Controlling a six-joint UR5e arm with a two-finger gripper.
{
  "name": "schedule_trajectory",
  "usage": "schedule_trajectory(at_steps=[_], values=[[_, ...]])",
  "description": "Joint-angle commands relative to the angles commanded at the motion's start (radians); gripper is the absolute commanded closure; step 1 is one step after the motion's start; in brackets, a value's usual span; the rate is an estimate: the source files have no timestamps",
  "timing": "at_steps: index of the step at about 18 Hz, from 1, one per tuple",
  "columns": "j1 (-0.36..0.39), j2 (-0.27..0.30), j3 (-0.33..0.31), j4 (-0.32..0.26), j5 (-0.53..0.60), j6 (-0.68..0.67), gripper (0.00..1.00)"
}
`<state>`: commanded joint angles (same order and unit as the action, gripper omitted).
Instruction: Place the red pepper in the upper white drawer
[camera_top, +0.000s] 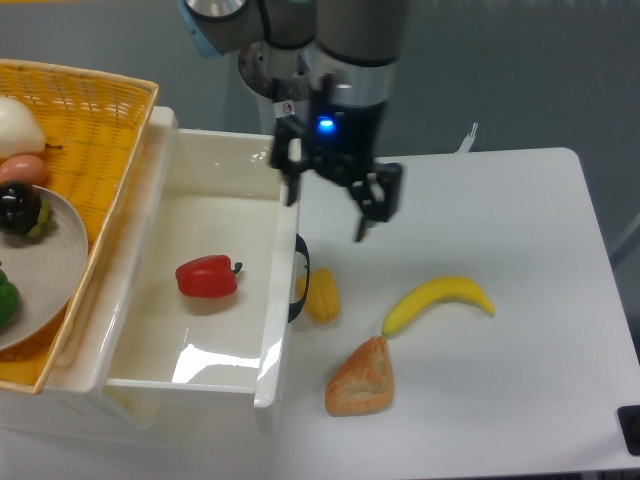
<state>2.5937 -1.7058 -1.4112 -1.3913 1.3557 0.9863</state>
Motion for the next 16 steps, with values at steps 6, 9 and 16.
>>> schedule_trajectory(at_steps=[6, 9, 16], values=[[0.092, -0.083, -0.031, 0.008, 0.039, 0.014, 0.0], [0.098, -0.139, -0.055, 0.011, 0.14, 0.067, 0.0], [0.146, -0.252, -0.075, 0.09, 0.168, 0.247, 0.0]])
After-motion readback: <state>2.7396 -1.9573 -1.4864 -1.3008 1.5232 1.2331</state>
